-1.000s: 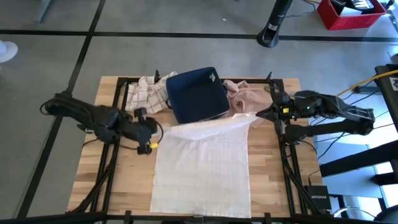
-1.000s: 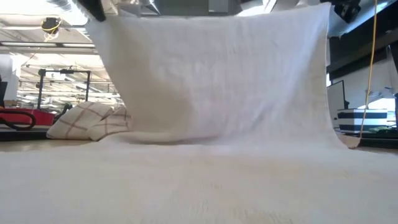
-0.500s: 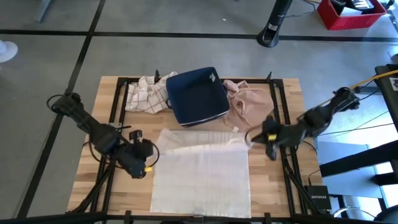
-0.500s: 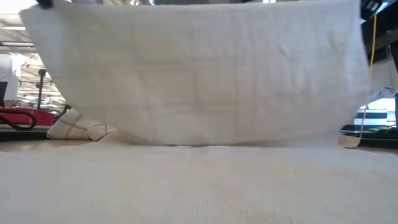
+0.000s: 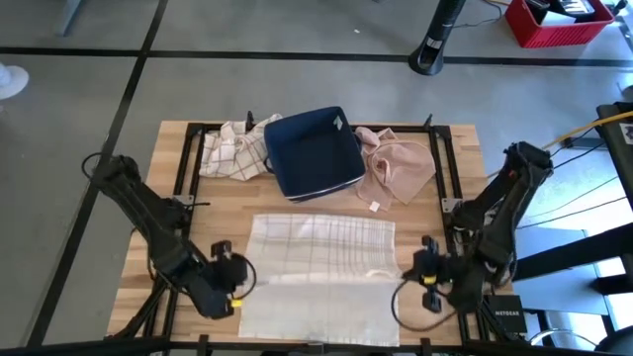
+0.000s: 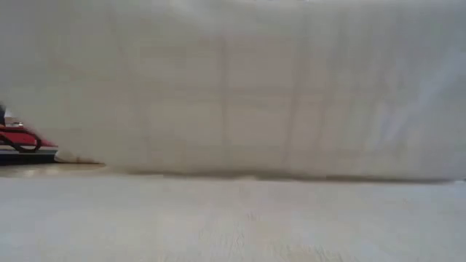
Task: Fold towel
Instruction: Fold the white with gray pattern towel on the table
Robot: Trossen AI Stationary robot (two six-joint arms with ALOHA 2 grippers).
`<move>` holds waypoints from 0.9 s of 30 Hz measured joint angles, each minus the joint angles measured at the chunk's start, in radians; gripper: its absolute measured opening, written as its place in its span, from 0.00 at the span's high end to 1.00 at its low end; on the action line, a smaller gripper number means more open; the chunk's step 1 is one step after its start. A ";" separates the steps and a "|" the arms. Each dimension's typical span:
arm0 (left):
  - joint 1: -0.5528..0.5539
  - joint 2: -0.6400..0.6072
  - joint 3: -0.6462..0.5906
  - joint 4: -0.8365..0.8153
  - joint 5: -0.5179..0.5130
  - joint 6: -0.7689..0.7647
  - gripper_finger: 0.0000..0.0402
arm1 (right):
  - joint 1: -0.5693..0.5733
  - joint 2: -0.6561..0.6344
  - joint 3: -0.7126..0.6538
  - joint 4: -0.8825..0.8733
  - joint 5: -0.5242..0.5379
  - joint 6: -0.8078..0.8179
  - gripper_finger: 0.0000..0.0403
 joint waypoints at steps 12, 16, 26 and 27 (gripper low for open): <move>-0.076 0.182 0.000 0.217 0.112 -0.036 1.00 | 0.062 0.279 0.001 0.301 -0.118 0.074 1.00; -0.104 0.188 0.000 0.259 0.120 -0.050 1.00 | 0.068 0.325 0.001 0.389 -0.158 0.121 1.00; -0.157 0.212 -0.011 0.363 0.145 -0.054 1.00 | 0.073 0.354 0.001 0.452 -0.167 0.224 1.00; -0.161 0.214 -0.011 0.363 0.153 -0.053 1.00 | 0.073 0.354 0.001 0.456 -0.156 0.227 1.00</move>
